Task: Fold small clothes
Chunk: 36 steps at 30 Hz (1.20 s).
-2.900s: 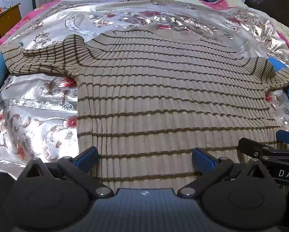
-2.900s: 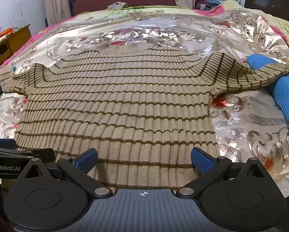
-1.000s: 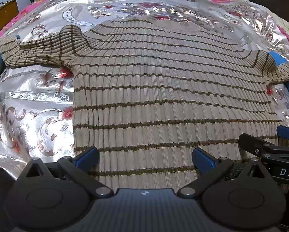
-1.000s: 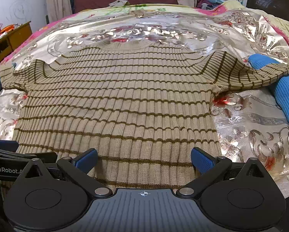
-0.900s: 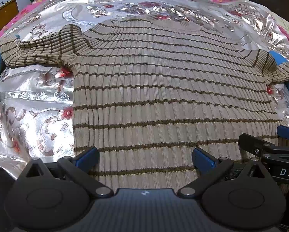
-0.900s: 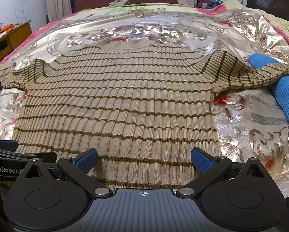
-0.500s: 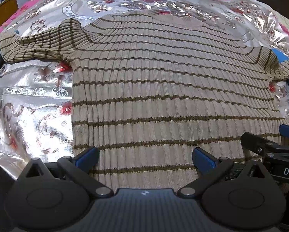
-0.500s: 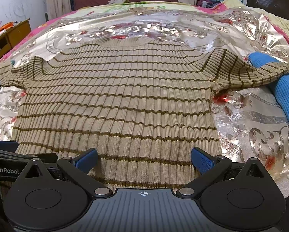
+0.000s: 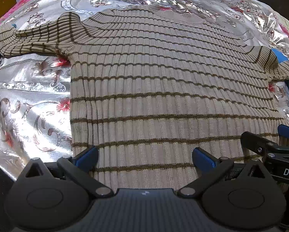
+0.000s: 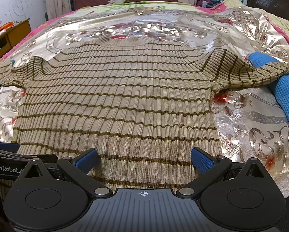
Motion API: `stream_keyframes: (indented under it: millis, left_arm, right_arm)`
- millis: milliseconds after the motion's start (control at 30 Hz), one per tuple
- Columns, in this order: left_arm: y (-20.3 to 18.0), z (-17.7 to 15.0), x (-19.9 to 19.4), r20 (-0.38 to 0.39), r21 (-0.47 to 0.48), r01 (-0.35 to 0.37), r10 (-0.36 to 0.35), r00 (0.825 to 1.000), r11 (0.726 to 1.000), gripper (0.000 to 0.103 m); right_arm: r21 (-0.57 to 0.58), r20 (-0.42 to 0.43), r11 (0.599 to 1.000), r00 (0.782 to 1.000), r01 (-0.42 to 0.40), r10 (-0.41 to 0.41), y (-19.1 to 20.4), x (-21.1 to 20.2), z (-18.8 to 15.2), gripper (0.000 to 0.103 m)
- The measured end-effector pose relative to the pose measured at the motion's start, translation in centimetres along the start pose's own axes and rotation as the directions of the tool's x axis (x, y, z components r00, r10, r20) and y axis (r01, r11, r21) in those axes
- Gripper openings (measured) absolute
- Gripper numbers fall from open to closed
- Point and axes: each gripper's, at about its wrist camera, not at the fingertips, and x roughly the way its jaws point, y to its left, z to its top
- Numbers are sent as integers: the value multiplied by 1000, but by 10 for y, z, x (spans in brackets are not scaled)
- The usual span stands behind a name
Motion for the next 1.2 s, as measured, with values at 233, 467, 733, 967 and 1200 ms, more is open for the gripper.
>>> stream_keyframes:
  millis: [233,467,733,967,1200]
  left_arm:
    - [-1,-2,-6,18,-11,-11,11,1000,1000,103]
    - [-5,-3,-15,45,-7,-25,25,999,1000,103]
    - [-10,-4,-21,59,6,-41,40,997,999,103]
    - [-15,-6,-27,94,39,-99,95,991,994,103]
    - [-14,-6,-30,111,43,-119,114,987,992,103]
  right_arm:
    - [5,8,1000,1000,-6,6,-1,-1,0,103]
    - [13,28,1000,999,-16,16,-4,-7,1,103]
    - [23,44,1000,999,-20,19,-6,-11,2,103]
    - [18,62,1000,998,-10,9,-5,-15,2,103]
    - [5,68,1000,998,7,-7,-4,-17,2,103]
